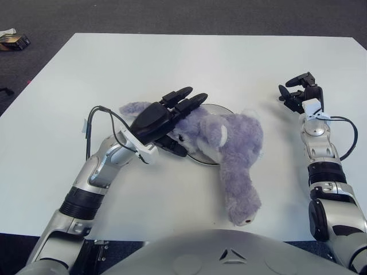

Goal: Put the doll into the plate.

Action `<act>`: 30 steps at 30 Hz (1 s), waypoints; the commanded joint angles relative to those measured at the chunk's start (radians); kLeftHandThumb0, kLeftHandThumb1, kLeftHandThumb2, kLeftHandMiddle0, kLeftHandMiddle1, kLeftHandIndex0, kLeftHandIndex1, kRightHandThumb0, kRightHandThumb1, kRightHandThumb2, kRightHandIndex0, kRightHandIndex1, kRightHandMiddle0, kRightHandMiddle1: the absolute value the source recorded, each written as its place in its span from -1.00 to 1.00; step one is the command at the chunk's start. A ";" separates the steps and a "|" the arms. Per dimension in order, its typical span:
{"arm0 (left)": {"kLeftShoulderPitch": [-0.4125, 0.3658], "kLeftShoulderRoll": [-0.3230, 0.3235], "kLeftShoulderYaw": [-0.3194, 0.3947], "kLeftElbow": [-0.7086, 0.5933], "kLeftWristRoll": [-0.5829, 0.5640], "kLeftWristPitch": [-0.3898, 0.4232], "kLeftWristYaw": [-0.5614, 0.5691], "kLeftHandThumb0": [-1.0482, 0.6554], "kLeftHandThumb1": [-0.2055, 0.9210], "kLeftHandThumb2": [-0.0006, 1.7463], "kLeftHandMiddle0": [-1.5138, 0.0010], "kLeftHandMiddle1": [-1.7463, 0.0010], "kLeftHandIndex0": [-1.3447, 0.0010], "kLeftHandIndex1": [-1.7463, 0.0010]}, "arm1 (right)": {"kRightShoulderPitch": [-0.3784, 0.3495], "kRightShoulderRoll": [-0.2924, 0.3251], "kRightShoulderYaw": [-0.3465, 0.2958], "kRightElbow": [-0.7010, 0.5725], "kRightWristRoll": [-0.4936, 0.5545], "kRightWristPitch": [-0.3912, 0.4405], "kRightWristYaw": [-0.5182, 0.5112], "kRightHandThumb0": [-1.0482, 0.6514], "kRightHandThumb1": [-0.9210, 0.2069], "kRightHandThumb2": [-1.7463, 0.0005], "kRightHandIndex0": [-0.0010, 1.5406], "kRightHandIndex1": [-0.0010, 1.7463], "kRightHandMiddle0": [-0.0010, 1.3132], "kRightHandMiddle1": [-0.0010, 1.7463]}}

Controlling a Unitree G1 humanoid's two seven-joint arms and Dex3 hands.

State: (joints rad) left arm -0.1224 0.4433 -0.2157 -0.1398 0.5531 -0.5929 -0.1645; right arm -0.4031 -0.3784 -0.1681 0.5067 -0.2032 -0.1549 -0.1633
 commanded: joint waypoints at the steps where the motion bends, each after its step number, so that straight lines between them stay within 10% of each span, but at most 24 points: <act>1: 0.009 0.013 -0.015 0.003 -0.007 0.006 -0.028 -0.17 0.75 -1.00 0.52 0.93 0.42 0.91 | 0.011 -0.016 -0.009 -0.014 0.016 0.010 0.008 -0.18 -1.00 0.45 0.08 -0.04 -0.65 0.95; 3: 0.008 0.013 -0.018 0.007 -0.007 0.006 -0.026 -0.17 0.75 -0.99 0.49 0.91 0.39 0.90 | 0.012 -0.017 -0.010 -0.013 0.017 0.011 0.009 -0.18 -1.00 0.45 0.08 -0.04 -0.65 0.95; 5: 0.006 0.012 -0.022 0.014 -0.005 0.003 -0.023 -0.14 0.76 -0.99 0.62 0.42 0.33 0.83 | 0.012 -0.017 -0.012 -0.012 0.017 0.011 0.010 -0.18 -1.00 0.45 0.08 -0.04 -0.65 0.95; 11: -0.001 0.013 -0.031 0.030 -0.015 -0.001 -0.025 -0.09 0.78 -1.00 0.96 -0.66 0.64 -0.07 | 0.016 -0.017 -0.013 -0.012 0.019 0.012 0.010 -0.18 -1.00 0.45 0.08 -0.03 -0.65 0.95; 20: -0.015 0.030 -0.050 0.038 -0.018 0.017 -0.060 0.06 0.94 -0.98 0.84 -0.98 0.85 -0.79 | 0.017 -0.018 -0.012 -0.012 0.021 0.017 0.010 -0.18 -1.00 0.44 0.08 -0.03 -0.66 0.95; 30: -0.043 0.038 -0.063 0.080 -0.016 0.011 -0.061 0.17 0.99 -0.97 0.49 -1.00 0.75 -0.99 | 0.026 -0.022 -0.011 -0.019 0.025 0.022 0.014 -0.18 -1.00 0.44 0.08 -0.02 -0.66 0.96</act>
State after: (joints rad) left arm -0.1739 0.4641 -0.2615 -0.0936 0.5200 -0.5768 -0.2057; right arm -0.3887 -0.3821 -0.1699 0.5009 -0.1870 -0.1437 -0.1559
